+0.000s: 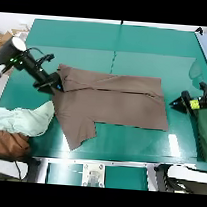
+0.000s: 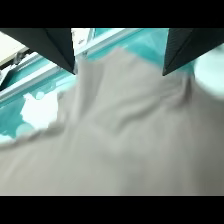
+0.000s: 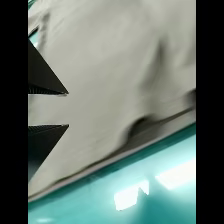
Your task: Fold the shirts.
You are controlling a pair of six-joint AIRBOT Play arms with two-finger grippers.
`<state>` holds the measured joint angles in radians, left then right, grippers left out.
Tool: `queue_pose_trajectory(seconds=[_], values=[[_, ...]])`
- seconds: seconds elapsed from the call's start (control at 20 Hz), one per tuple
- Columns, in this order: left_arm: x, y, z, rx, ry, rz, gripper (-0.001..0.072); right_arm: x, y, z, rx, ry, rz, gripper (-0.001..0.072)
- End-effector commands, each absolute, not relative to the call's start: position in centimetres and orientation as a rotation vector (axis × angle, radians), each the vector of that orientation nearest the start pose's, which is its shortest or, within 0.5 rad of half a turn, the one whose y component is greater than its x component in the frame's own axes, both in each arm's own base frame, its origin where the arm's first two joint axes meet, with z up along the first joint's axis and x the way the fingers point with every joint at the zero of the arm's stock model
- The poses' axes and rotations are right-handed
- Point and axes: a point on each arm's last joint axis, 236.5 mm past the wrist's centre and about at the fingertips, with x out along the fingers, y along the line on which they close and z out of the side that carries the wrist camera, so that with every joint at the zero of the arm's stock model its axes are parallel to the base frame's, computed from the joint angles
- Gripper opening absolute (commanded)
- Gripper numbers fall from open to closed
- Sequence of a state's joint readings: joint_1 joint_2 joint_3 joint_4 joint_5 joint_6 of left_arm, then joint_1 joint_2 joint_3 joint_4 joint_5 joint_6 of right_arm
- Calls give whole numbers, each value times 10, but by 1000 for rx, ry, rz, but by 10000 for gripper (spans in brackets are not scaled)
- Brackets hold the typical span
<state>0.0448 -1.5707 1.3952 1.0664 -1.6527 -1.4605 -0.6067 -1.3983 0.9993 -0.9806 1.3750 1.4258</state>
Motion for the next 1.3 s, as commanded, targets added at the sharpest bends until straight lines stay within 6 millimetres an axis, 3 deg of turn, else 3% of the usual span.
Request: queue_pose_trajectory(seconds=[0.0,0.05,0.2,0.25,0.35,0.55,0.85,1.05,1.1,1.2,1.25], values=[[279,-90,-8,-372,1679,-357,607,254,-42,-53,995,1444,-85,234],[261,-91,-17,-398,1660,-323,607,241,-35,-55,1004,1437,-96,236],[218,-103,-49,-498,1654,-294,606,219,-22,-67,1043,1396,-177,483],[207,-107,-62,-535,1668,-283,606,217,-19,-71,1054,1385,-189,516],[200,-117,-83,-621,1652,-263,606,215,-14,-81,1092,1374,-202,516],[195,-132,-106,-753,1587,-253,605,222,-5,-95,1193,1304,-233,515],[205,-158,-107,-966,1457,-292,590,229,-14,-106,1218,1230,-294,516],[225,-170,-87,-1011,1345,-392,136,246,-19,-108,1297,1138,-330,516],[226,-170,-86,-1005,1341,-395,51,249,-20,-109,1317,1123,-336,516],[230,-169,-84,-979,1323,-412,26,255,-16,-114,1385,1119,-335,477],[234,-169,-81,-975,1313,-417,25,260,-11,-116,1395,1120,-305,341]])
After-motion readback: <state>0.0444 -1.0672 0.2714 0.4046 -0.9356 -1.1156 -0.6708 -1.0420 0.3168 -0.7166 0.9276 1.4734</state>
